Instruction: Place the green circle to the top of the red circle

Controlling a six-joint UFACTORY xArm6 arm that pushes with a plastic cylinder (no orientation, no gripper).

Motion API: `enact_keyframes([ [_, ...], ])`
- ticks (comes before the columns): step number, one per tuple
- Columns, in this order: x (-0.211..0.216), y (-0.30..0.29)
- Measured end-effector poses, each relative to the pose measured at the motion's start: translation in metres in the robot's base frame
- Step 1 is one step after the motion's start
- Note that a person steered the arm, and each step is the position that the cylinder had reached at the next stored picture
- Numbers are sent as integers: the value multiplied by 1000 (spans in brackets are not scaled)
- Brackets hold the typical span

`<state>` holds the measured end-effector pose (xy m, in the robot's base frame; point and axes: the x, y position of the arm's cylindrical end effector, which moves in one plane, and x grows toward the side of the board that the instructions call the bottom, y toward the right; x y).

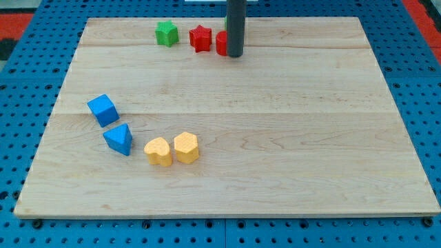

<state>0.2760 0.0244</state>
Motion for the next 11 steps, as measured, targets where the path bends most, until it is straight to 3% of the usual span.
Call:
enact_keyframes([
  [2,-17,38],
  [3,-60,38],
  [5,-83,37],
  [6,-54,80],
  [9,-60,-4],
  [10,-59,26],
  [11,31,57],
])
